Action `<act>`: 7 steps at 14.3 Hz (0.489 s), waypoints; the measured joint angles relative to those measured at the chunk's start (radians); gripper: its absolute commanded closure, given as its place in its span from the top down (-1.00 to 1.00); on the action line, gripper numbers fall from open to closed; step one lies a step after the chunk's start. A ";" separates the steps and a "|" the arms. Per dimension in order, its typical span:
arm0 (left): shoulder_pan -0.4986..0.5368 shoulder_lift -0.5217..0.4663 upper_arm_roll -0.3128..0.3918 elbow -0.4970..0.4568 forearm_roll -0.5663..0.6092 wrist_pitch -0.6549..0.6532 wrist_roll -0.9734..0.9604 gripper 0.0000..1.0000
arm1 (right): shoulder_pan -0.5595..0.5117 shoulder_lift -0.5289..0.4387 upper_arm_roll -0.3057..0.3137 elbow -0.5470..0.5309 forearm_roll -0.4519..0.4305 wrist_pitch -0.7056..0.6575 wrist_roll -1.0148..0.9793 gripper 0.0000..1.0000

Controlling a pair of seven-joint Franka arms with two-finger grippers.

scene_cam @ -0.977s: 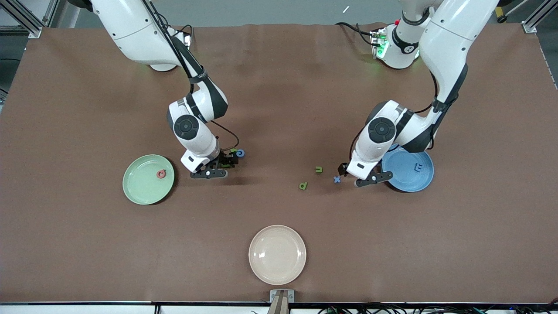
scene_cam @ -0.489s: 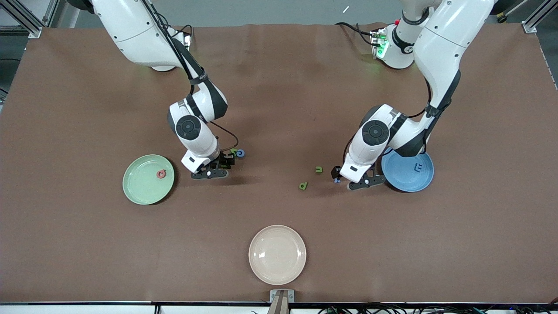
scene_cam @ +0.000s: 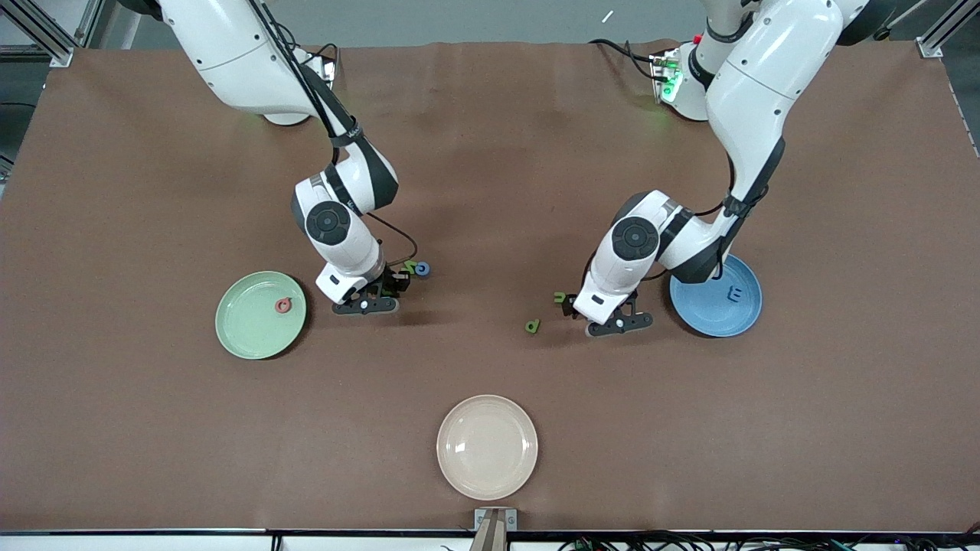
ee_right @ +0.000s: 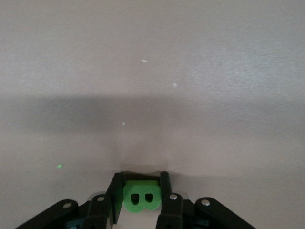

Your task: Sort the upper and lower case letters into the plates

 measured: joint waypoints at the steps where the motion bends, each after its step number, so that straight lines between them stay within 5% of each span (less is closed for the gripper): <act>1: 0.000 0.005 0.001 0.002 0.000 0.000 0.001 0.54 | -0.011 -0.001 -0.004 0.002 0.000 -0.005 0.000 -1.00; 7: 0.001 0.011 0.002 0.013 0.023 -0.001 0.003 -0.07 | -0.197 -0.090 -0.013 0.113 -0.001 -0.372 -0.214 -1.00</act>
